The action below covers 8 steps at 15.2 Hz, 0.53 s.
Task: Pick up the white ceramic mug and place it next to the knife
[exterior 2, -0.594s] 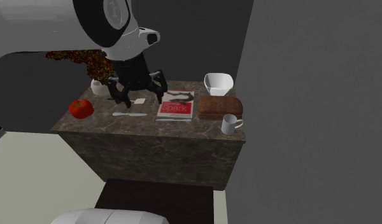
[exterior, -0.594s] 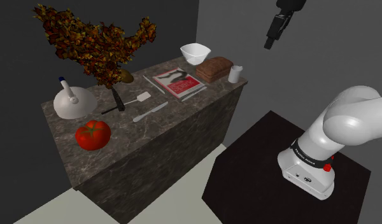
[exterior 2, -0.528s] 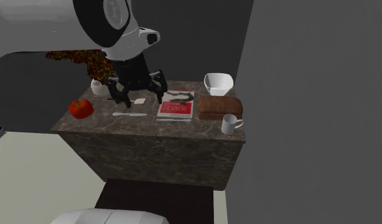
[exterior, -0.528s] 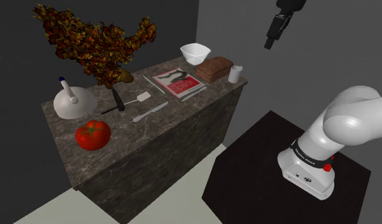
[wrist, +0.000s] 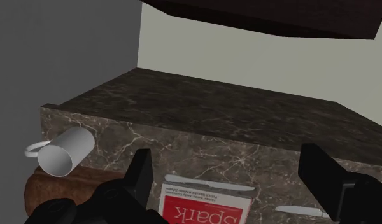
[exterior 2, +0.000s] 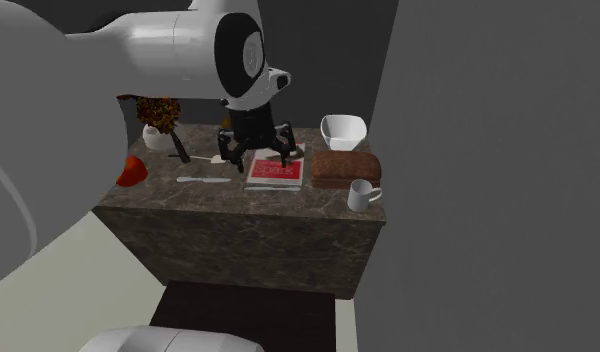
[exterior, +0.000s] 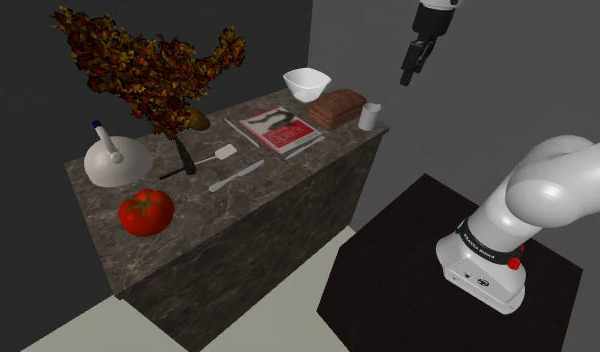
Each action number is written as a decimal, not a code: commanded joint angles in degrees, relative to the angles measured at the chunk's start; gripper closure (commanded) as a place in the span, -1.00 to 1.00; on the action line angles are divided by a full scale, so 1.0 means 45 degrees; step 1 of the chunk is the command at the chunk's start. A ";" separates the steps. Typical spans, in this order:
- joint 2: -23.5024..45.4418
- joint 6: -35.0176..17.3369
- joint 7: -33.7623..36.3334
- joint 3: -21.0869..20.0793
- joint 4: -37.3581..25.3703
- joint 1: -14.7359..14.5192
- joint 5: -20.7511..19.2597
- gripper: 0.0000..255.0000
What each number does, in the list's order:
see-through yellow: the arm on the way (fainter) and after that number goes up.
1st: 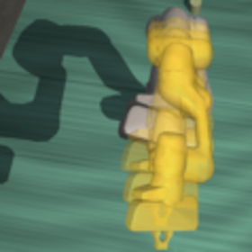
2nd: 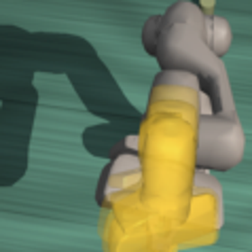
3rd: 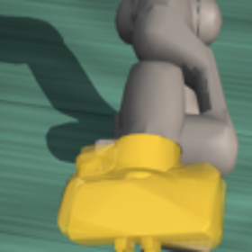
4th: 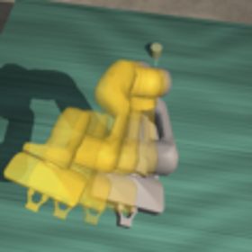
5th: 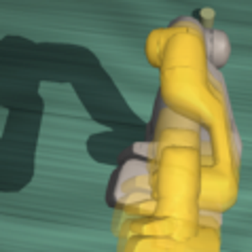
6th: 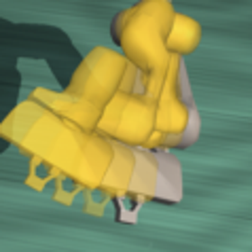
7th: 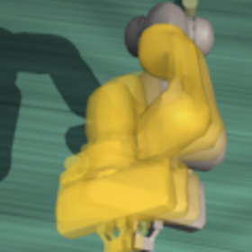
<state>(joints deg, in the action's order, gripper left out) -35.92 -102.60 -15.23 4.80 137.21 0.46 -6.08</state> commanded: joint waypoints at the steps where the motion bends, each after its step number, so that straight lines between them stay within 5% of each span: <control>1: 0.0857 -0.0626 -0.0353 0.0330 -0.0145 0.0094 -0.0156 -1.00; 8: 0.3934 -0.2458 -0.1612 0.1397 -0.1042 0.0369 -0.0369 -1.00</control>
<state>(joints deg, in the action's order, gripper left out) -20.43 -112.45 -21.34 10.22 133.36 1.85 -7.64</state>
